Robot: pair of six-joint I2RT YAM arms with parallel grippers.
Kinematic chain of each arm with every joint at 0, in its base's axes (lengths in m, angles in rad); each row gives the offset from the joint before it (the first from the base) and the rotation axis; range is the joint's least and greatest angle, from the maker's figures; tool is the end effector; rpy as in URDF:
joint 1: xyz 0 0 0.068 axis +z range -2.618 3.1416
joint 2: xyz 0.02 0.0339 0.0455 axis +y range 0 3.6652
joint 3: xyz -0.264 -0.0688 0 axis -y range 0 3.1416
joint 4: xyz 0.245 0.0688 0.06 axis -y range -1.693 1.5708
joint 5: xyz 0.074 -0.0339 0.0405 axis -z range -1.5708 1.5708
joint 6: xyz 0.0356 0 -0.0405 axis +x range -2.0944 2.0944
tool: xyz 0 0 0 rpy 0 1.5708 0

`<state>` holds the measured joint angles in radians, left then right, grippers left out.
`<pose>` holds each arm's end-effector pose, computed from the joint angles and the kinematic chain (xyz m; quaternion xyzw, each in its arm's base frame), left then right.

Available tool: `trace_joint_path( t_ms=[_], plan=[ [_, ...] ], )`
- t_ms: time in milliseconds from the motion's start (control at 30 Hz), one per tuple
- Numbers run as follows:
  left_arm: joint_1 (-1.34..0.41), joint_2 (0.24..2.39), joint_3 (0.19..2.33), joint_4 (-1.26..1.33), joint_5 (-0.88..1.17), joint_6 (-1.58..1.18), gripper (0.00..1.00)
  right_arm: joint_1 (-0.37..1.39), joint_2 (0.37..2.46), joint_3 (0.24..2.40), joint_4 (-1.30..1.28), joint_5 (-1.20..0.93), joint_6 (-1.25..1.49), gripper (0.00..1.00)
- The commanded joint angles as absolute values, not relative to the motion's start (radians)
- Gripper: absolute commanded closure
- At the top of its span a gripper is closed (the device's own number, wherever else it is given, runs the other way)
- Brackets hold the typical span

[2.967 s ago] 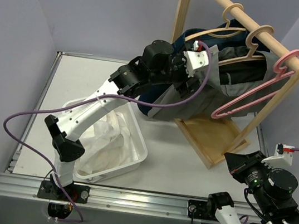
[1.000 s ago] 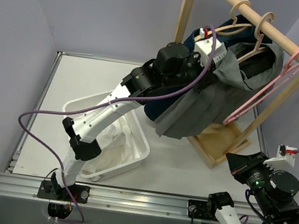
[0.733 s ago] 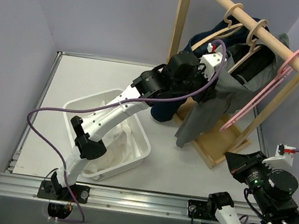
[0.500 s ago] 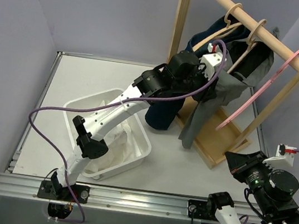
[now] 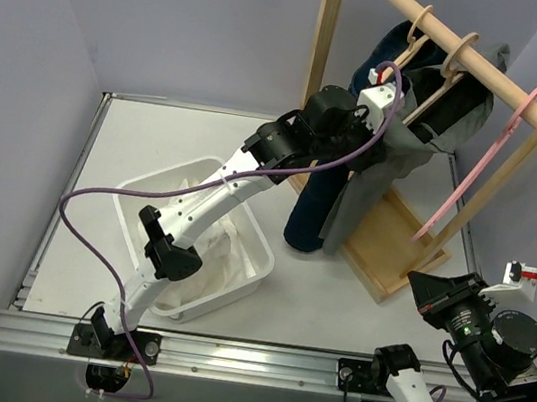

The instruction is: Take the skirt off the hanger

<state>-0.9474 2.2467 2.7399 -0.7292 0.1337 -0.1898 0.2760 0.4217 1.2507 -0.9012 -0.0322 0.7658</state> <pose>0.2757 -0.3915 0.4627 0.3282 0.7128 -0.3767 0.4921 0.0090 0.0037 0.4348 0.1669 0.7129 0.3491 0.5848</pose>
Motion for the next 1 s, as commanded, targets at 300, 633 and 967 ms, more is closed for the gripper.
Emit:
trace_joint_path(
  t_ms=[300, 633, 967],
  plan=[
    [-0.95, 1.958, 2.348, -0.361, 0.041, -0.212, 0.98, 0.279, 0.456, 1.223, -0.862, -0.041, 0.75, 1.0],
    [-0.946, 1.807, 2.298, -0.284, 0.029, -0.216, 0.98, 0.279, 0.474, 1.215, -0.83, -0.061, 0.723, 1.0],
    [-0.959, 1.898, 2.517, -0.399, 0.08, -0.242, 0.98, 0.281, 0.482, 1.241, -0.841, -0.058, 0.699, 1.0]
  ],
)
